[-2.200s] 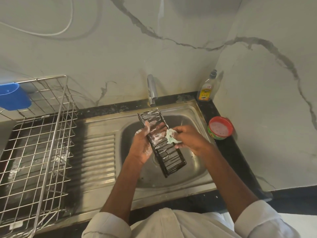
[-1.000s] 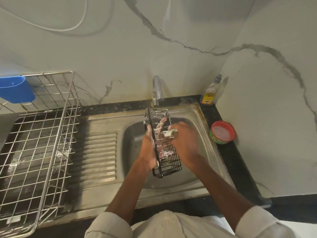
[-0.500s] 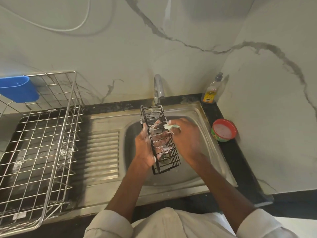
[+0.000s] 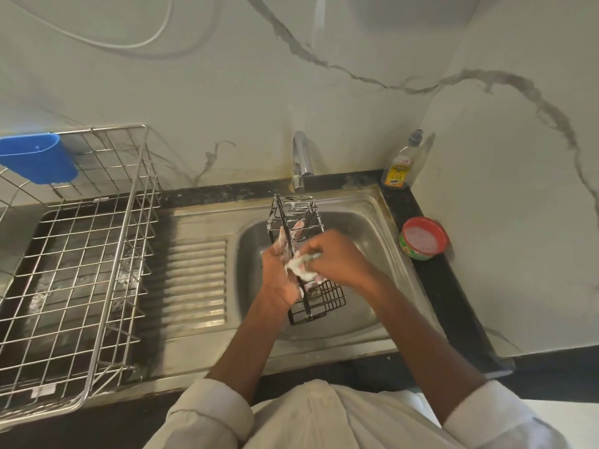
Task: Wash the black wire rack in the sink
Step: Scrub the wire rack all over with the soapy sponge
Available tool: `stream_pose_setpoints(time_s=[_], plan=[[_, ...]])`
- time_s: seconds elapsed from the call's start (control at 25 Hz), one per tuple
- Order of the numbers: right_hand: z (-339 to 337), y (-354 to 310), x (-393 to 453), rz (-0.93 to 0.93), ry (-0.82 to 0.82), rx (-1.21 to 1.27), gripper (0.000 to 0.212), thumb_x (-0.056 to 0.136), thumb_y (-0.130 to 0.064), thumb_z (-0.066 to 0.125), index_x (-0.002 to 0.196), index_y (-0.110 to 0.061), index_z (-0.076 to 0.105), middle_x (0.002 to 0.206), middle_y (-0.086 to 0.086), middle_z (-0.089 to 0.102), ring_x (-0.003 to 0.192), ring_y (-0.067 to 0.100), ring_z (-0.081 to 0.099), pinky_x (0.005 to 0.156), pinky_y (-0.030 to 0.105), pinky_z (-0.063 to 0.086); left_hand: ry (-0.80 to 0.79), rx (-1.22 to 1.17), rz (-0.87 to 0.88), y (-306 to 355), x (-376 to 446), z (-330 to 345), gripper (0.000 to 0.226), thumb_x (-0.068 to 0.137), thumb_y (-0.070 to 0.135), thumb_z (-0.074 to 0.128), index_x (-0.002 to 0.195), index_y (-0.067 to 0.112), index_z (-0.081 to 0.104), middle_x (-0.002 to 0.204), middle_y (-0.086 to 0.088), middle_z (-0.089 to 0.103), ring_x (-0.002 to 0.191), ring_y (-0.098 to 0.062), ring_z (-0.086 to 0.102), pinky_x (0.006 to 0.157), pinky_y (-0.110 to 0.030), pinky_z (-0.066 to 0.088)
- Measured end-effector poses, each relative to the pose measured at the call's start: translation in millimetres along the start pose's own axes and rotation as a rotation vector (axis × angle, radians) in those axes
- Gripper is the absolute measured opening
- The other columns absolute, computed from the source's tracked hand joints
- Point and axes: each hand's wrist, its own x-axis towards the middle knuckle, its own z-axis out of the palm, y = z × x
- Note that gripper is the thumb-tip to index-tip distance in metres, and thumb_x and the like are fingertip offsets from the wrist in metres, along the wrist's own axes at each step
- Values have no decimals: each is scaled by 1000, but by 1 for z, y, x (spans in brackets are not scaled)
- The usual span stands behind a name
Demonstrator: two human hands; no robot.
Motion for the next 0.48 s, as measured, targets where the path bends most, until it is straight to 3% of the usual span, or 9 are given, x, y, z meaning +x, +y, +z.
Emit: stream_pose_setpoints(time_s=[0.12, 0.2, 0.28, 0.4, 0.48], plan=[[13, -8, 23, 12, 416, -131, 26, 84, -5, 74, 101, -23, 80, 97, -6, 77, 80, 9, 72, 76, 32, 61, 3, 75, -1, -1, -4, 5, 52, 106, 54, 41, 113, 12, 71, 81, -7, 71, 54, -20, 66, 50, -26, 48], [19, -10, 20, -40, 490, -166, 23, 86, -10, 75, 103, -25, 79, 99, -9, 76, 81, 4, 68, 73, 21, 55, 16, 78, 8, 1, -6, 7, 49, 107, 52, 40, 108, 15, 72, 78, -5, 74, 59, -19, 68, 58, -28, 49], [19, -8, 4, -61, 355, -154, 22, 86, -10, 74, 104, -21, 80, 98, -7, 77, 76, 1, 67, 65, 14, 52, 18, 36, 40, 4, -7, 7, 46, 110, 48, 38, 112, 16, 72, 80, -7, 77, 63, -21, 73, 59, -28, 57], [3, 1, -14, -39, 26, -261, 22, 78, -7, 79, 97, -18, 82, 96, -2, 80, 74, 8, 74, 70, 29, 63, 6, -12, 79, 7, -6, 4, 44, 110, 44, 42, 128, 15, 69, 95, -13, 77, 73, -28, 78, 59, -34, 62], [0, 1, -14, -24, -20, -199, 23, 77, -6, 81, 97, -17, 82, 95, -1, 80, 63, 5, 72, 64, 29, 64, 14, 10, 55, 8, -9, 5, 44, 109, 46, 42, 123, 15, 70, 93, -13, 78, 71, -28, 78, 61, -35, 62]])
